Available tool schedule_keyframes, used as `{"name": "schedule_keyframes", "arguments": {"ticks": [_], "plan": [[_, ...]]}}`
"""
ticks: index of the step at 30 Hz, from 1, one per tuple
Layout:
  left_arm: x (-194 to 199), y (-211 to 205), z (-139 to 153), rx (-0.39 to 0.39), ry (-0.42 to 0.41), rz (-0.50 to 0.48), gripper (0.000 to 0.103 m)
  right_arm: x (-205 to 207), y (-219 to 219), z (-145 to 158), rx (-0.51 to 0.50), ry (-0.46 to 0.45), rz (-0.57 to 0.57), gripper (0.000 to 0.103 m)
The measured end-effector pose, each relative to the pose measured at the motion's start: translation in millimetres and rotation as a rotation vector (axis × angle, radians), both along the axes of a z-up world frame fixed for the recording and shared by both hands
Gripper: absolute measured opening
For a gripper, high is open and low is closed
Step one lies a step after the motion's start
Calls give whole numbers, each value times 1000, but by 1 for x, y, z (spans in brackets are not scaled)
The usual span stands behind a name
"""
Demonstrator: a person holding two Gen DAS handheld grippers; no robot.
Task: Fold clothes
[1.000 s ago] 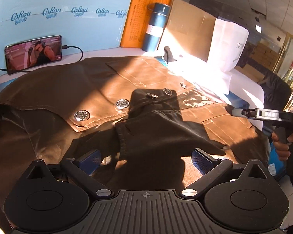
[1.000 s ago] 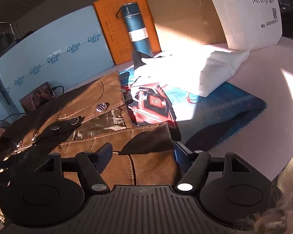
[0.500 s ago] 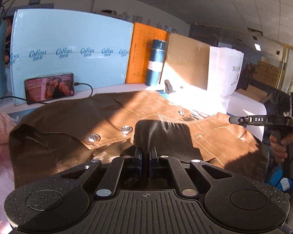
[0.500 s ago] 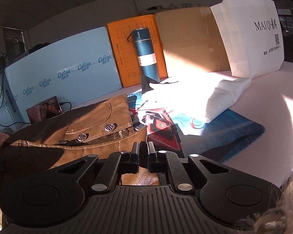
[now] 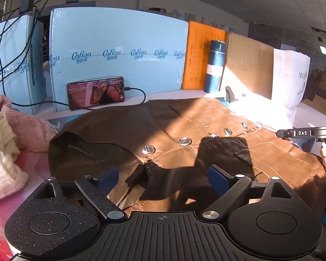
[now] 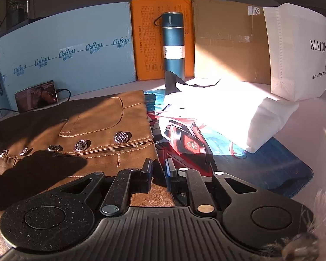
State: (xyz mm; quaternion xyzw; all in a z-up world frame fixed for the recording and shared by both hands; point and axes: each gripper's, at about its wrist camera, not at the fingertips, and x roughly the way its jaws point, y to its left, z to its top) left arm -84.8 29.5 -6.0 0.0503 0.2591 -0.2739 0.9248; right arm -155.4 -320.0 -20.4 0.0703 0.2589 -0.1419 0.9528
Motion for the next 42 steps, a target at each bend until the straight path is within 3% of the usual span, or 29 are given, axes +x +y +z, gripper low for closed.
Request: {"name": "schedule_keyframes", "arguments": {"ticks": [1,4,8,11,16,20,22,25,30,33,38,42], "plan": [[2,-2,-3,29,2,7,93,-2,1,1,-13,-4,-2,41],[6,-4,-17,116,27,41,93,-19,13,8,-95,-47,27,49],[3,2,-25,94,26,57,96,-61,25,16,-116,-214,144,81],[-1,6,-24,69,13,73,96,-93,37,13,-153,-298,269,96],[-23,15,-15,-67,-76,91,96,-131,56,8,-221,-297,373,97],[-42,6,-12,-190,-88,2,97,-158,68,4,-252,-311,438,100],[-50,0,-12,-236,-93,-57,97,-163,73,1,-279,-261,471,100],[-60,-19,-15,-195,-118,-158,98,-165,82,-9,-348,-161,496,100],[-68,-40,-26,-118,-111,-230,98,-164,91,-26,-394,-89,519,100],[-72,-40,-27,-134,-103,-287,98,-157,96,-35,-434,-56,535,100],[-85,-34,-26,-236,-78,-463,103,-150,105,-39,-512,-36,524,100],[-102,-43,-28,-182,-162,-566,103,-146,102,-33,-512,-64,507,100]]}}
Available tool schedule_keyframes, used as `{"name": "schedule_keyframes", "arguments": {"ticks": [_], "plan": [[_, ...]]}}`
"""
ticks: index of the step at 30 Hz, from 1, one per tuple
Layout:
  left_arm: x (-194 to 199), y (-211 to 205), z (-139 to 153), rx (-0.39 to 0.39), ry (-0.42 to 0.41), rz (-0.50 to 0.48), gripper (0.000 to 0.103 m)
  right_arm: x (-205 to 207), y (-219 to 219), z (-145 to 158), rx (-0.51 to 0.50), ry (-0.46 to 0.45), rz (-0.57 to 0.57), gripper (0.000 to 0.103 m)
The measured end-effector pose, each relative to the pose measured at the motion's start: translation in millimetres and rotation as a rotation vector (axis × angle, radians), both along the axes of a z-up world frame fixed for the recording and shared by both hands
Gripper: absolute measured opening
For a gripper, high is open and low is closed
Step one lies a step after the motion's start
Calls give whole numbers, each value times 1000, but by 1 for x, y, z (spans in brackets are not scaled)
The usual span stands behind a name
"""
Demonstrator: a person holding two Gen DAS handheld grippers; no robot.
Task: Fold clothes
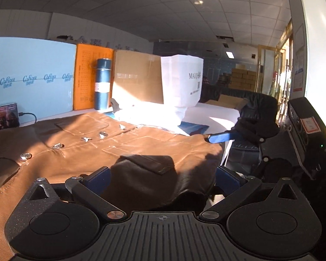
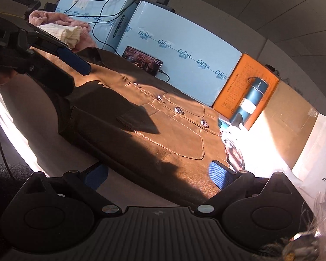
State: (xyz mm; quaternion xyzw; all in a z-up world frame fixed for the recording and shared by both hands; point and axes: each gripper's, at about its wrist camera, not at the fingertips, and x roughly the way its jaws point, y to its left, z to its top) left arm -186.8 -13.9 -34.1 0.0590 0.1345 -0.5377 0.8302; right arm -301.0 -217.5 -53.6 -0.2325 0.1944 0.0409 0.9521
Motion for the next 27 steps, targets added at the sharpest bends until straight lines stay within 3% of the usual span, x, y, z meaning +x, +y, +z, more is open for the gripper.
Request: {"name": "schedule_keyframes", "arguments": {"ticks": [5,9,11,13,15,19,24,27], "plan": [[-13,-14,-2,38,-80,-41,103,8,-7,11,44,-63,-22,100],[-14,-30,-9,155,-171,80,103,13,-12,19,87,-111,-31,100],[-10,-34,-9,170,-208,202,103,11,-15,22,112,-124,-23,100],[3,-30,-2,124,-154,300,103,9,-15,20,108,-105,-1,100],[15,-21,5,56,-85,325,103,9,-13,16,80,-74,20,100],[16,-17,6,52,-86,329,103,19,-11,10,31,-56,4,100],[5,-14,-4,122,-129,287,103,40,-24,11,54,-129,-60,100],[-1,-7,-11,205,-172,330,103,46,-32,17,99,-185,-66,100]]}}
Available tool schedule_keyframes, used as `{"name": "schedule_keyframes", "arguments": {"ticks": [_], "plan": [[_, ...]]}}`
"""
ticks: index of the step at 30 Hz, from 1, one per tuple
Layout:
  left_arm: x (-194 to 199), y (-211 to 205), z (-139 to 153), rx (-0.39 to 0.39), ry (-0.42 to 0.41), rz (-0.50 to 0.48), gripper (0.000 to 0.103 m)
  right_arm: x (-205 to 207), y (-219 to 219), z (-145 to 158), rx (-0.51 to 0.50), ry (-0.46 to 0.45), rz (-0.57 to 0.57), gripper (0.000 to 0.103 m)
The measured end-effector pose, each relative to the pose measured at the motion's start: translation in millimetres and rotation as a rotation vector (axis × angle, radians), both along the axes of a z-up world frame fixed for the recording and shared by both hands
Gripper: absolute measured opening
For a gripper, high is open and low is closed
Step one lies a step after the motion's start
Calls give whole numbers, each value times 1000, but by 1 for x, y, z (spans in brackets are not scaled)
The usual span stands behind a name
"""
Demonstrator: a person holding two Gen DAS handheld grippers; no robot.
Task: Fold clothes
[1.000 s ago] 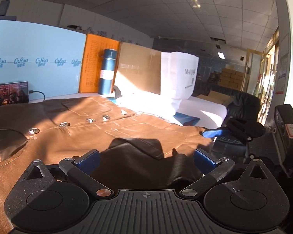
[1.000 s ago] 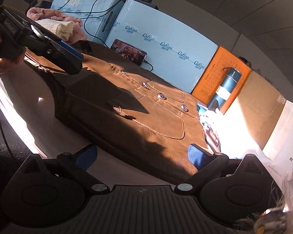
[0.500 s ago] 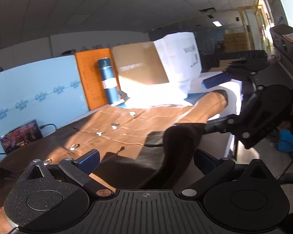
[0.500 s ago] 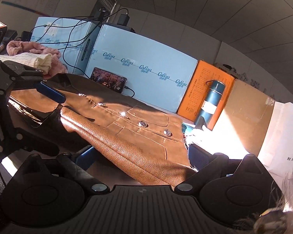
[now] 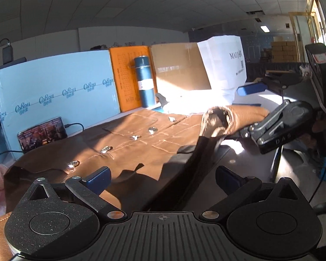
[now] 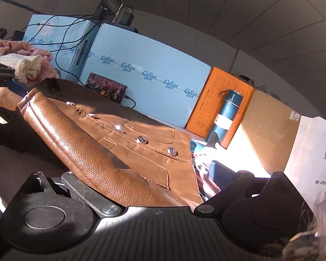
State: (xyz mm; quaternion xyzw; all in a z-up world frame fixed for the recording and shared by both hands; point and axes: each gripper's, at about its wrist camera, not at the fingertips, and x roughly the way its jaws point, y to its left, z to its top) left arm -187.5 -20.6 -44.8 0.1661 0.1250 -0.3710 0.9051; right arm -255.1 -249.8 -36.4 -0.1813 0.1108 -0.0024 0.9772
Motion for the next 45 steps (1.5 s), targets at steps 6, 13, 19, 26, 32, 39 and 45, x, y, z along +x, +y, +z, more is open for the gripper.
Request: {"name": "schedule_keyframes", "arguments": {"ticks": [6,13,19,26,32,39,45], "plan": [[2,42,5,82,-90,198,103,5,-6,5,-31,-21,29,100],[-1,79,4,276,-218,326,103,-4,-9,0,-114,28,53,88],[-5,85,3,304,-256,267,42,-9,9,-2,-169,33,94,24],[-21,85,1,272,-262,233,10,-28,17,1,-158,-25,98,7],[-48,101,21,154,-210,166,9,-62,18,18,-108,-118,76,6],[-43,124,25,-47,-173,177,33,-63,8,42,17,-278,74,7],[-32,139,12,-102,-143,205,33,-50,4,42,47,-260,69,7]]}}
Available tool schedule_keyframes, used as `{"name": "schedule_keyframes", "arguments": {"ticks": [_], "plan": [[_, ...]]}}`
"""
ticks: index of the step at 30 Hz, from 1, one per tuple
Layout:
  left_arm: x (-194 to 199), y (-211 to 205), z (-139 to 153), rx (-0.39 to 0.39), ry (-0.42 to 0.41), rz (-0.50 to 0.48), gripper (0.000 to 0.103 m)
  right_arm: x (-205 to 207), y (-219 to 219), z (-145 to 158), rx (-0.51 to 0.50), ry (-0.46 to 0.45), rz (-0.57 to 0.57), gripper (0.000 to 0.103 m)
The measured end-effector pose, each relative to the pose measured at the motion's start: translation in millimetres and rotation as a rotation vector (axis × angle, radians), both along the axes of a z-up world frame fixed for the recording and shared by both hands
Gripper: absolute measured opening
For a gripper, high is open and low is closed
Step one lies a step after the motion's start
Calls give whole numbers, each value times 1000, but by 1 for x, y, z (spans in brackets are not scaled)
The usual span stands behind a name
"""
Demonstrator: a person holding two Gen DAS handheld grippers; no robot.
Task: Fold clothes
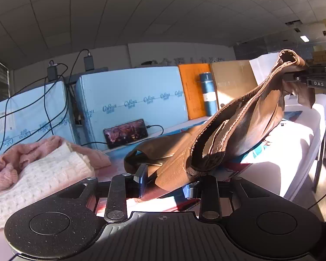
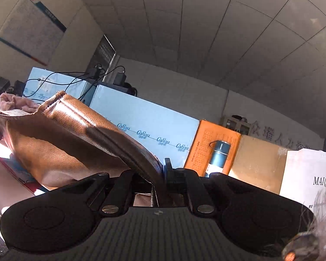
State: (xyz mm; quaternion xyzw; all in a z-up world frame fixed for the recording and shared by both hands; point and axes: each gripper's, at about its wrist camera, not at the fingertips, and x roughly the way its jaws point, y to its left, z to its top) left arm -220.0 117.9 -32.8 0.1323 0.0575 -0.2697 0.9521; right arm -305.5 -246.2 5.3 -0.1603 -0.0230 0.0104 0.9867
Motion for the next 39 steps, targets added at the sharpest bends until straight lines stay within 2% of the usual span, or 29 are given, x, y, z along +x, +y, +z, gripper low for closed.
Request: {"name": "schedule_keyframes", "arguments": {"ticks": [3,7,12,16,22,26,30,31,34,35,38,39], "plan": [[9,-4,7,2,-25,-34,27,10,-3,5,35,-23,-21,7],[34,-7,19,-76,12,-28,27,35,-5,8,91,-49,-72,7],[74,-13,27,-188,76,6,27,78,-4,11,128,-29,-127,8],[109,-17,27,-283,187,38,27,118,-3,12,123,39,-151,9],[152,-13,20,-376,358,62,27,167,1,7,44,141,-168,10],[176,-12,14,-395,424,82,27,190,-1,3,23,189,-188,19],[193,-7,8,-447,479,83,28,205,-9,2,11,215,-225,31],[195,-6,6,-456,493,84,28,207,-10,1,7,223,-240,35],[200,-2,2,-484,532,83,29,210,-18,0,5,221,-295,61],[201,-1,1,-490,539,82,29,210,-21,0,18,220,-308,68],[204,1,0,-504,554,79,30,206,-36,6,124,227,-325,71],[205,2,-1,-510,560,81,34,203,-41,7,172,231,-327,72]]}}
